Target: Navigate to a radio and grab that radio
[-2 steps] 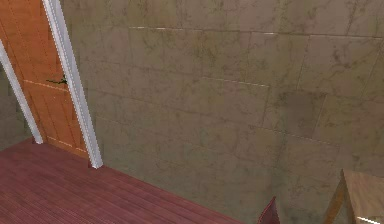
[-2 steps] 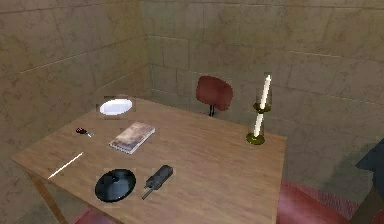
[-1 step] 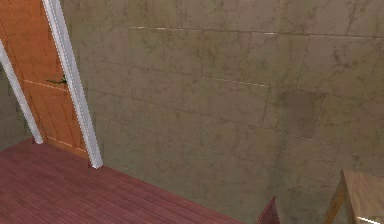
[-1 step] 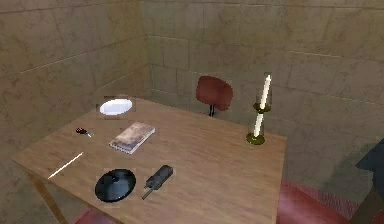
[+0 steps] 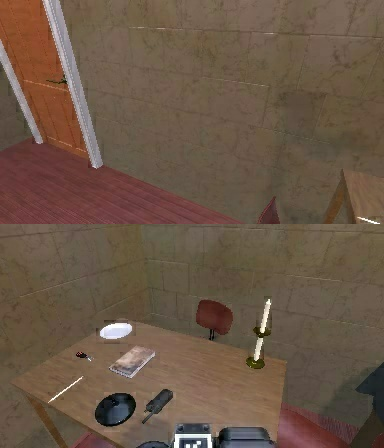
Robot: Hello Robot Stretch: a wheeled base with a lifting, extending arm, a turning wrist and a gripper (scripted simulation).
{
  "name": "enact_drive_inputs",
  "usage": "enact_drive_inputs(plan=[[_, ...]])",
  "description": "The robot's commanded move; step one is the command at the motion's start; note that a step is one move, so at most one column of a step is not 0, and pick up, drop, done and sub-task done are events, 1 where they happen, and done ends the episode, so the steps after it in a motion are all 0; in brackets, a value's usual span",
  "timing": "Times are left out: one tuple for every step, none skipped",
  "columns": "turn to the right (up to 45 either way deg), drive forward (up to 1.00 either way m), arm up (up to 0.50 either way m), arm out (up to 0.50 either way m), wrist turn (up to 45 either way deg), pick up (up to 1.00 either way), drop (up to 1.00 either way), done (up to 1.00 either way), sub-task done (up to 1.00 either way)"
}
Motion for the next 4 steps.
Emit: enact_drive_inputs(plan=[[0.0, 0.00, 0.00, 0.24, 0.0, 0.00, 0.00, 0.00, 0.00], [0.0, 0.00, 0.00, 0.00, 45.0, 0.00, 0.00, 0.00, 0.00], [0.0, 0.00, 0.00, 0.00, 45.0, 0.00, 0.00, 0.00, 0.00], [0.0, 0.00, 0.00, 0.00, 39.0, 0.00, 0.00, 0.00, 0.00]])
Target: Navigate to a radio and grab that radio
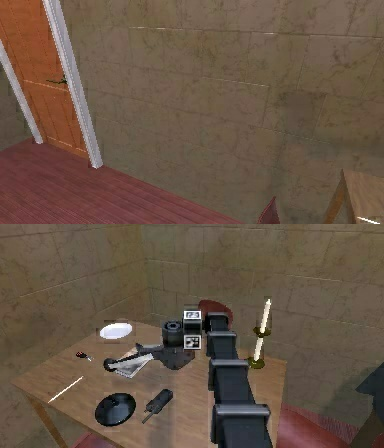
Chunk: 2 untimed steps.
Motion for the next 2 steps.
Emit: enact_drive_inputs(plan=[[0.0, 0.00, -0.30, 0.00, 0.0, 0.00, 0.00, 0.00, 0.00], [0.0, 0.00, 0.00, 0.00, 0.0, 1.00, 0.00, 0.00, 0.00]])
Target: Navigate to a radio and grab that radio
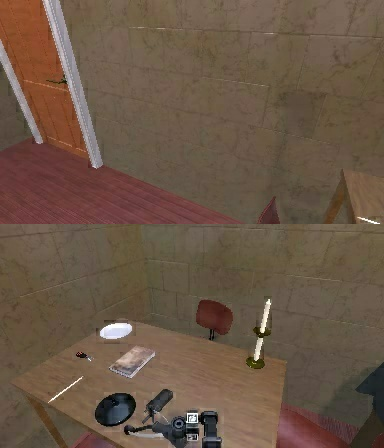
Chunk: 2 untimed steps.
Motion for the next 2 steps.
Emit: enact_drive_inputs(plan=[[0.0, 0.00, 0.10, 0.00, 0.0, 0.00, 0.00, 0.00, 0.00], [0.0, 0.00, 0.00, 0.00, 0.0, 0.00, 0.00, 1.00, 0.00]])
